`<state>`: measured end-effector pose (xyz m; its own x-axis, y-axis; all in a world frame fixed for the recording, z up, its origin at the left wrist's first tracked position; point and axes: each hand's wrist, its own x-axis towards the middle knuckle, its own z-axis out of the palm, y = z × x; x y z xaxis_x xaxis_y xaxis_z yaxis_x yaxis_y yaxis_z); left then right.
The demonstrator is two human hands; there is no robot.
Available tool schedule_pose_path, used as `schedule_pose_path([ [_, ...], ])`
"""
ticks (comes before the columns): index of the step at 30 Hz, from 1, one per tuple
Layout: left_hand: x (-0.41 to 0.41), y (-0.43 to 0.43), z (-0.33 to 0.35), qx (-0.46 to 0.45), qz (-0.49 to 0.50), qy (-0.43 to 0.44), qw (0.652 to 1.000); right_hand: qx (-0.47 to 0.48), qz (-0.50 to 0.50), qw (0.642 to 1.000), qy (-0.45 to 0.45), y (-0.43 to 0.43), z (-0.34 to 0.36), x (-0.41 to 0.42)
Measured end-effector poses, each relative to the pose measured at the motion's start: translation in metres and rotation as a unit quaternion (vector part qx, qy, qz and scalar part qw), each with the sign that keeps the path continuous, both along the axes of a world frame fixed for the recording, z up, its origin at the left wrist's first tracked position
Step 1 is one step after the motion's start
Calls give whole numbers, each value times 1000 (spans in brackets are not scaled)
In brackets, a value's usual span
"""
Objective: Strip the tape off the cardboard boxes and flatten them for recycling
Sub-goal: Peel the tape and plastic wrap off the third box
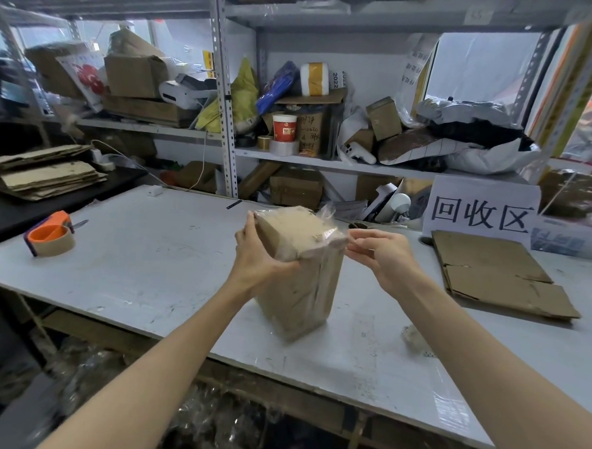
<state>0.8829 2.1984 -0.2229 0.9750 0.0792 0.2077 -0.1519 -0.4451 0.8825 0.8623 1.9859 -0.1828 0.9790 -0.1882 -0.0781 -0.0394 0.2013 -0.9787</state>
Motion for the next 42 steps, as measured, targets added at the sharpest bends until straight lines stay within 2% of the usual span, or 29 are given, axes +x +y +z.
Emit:
schedule_pose_path([
  [2,-1,4,4,-19,16,1,1000,-28,-15,999,-22,-2,0,-2],
  [9,-2,7,14,8,9,8,1000,-99,-78,988,-91,2,3,-13],
  [13,-3,0,18,33,-2,27,999,-190,-39,969,-151,6,5,-25],
  [17,-3,-11,21,61,-12,31,998,-178,23,964,-198,13,11,-27],
  [21,-5,-19,21,105,-7,38,994,-337,24,907,-251,23,14,-26],
  [23,-5,-20,22,108,-4,43,993,-305,38,910,-279,28,15,-27],
  [26,-3,-14,25,81,8,49,995,-272,15,922,-275,30,12,-26],
  [33,-2,-8,30,64,-13,59,996,-280,-49,914,-290,28,4,-31],
  [37,-4,-8,32,41,-22,69,997,-309,-103,890,-319,30,-4,-38],
  [40,-3,3,32,-21,-14,77,997,-286,-128,899,-305,14,0,-35],
  [42,-4,10,30,-52,-13,85,995,-313,-127,896,-289,5,3,-32],
])
